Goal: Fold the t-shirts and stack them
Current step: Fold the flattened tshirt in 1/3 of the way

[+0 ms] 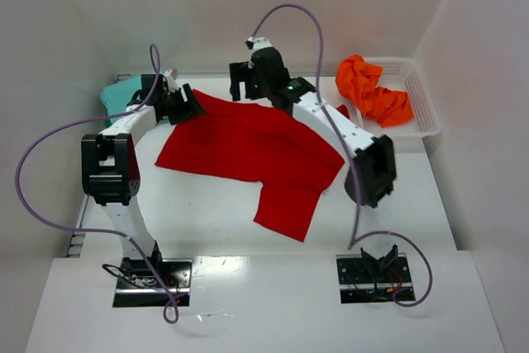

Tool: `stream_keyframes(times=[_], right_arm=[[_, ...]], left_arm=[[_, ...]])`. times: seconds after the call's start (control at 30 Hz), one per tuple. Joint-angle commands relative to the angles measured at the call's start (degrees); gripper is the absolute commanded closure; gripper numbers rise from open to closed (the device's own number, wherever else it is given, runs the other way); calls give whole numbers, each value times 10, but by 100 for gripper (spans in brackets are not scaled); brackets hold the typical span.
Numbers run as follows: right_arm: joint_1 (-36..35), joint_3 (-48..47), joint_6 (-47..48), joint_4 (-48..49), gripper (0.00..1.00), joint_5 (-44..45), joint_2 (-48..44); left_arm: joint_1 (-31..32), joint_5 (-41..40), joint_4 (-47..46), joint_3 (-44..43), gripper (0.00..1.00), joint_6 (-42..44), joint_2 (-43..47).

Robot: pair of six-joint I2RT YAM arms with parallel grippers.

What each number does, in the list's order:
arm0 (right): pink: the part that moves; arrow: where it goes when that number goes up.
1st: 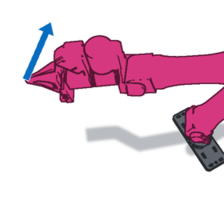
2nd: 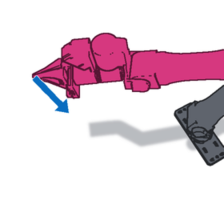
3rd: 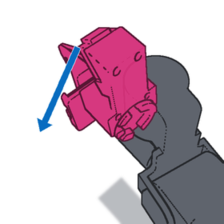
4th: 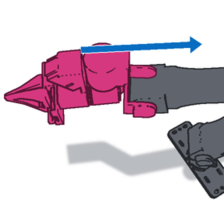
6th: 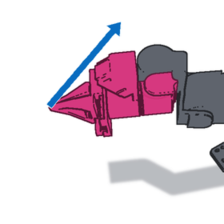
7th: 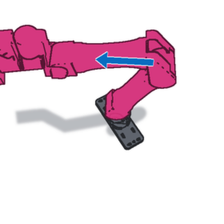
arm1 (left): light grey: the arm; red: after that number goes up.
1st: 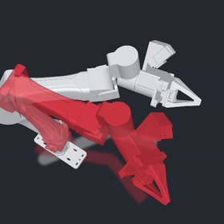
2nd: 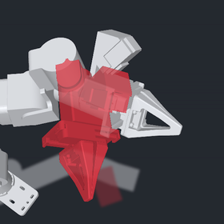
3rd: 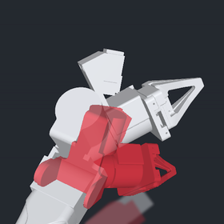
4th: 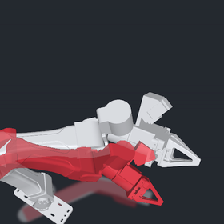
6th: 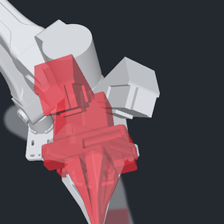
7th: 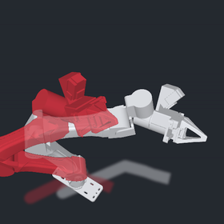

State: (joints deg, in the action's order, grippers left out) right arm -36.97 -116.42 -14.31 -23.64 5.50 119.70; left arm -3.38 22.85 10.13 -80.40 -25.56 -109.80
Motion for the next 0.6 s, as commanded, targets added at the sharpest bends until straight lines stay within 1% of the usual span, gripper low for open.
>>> stream_keyframes(times=[0.0,0.03,0.07,0.1,0.13,0.17,0.2,0.27,0.3,0.37,0.4,0.43,0.47,0.5,0.53,0.57], right_arm=[[6,161,-23,75,6,36,-128],[6,161,-31,69,6,36,-147],[14,215,-44,59,11,47,-182],[22,265,-53,53,14,54,-196],[22,289,-61,47,17,60,-207],[27,331,-69,40,25,77,-225],[32,346,-76,33,33,88,-230],[45,375,-84,11,40,103,-230],[54,387,-92,5,52,103,-223],[66,399,-99,5,65,103,-216],[73,410,-106,5,81,103,-210],[88,417,-114,5,89,103,-205],[95,417,-121,5,91,103,-199],[102,423,-121,10,94,103,-199],[109,423,-121,11,96,103,-192],[125,423,-126,11,99,116,-187]], left_arm=[[19,17,29,-37,24,19,-42],[19,22,29,-42,24,19,-42],[28,17,36,-37,24,19,-47],[35,9,36,-37,24,19,-40],[41,2,41,-29,24,28,-40],[52,-17,57,-29,24,33,-35],[57,-24,78,-29,24,49,-35],[74,-49,111,-36,24,62,-30],[74,-62,126,-36,29,69,-24],[86,-81,139,-28,35,75,-16],[87,-93,149,-20,46,82,-10],[92,-99,149,-20,52,82,-2],[92,-105,157,-12,60,82,8],[92,-105,157,-6,73,82,8],[92,-112,157,-6,81,82,16],[92,-118,164,9,93,82,23]])
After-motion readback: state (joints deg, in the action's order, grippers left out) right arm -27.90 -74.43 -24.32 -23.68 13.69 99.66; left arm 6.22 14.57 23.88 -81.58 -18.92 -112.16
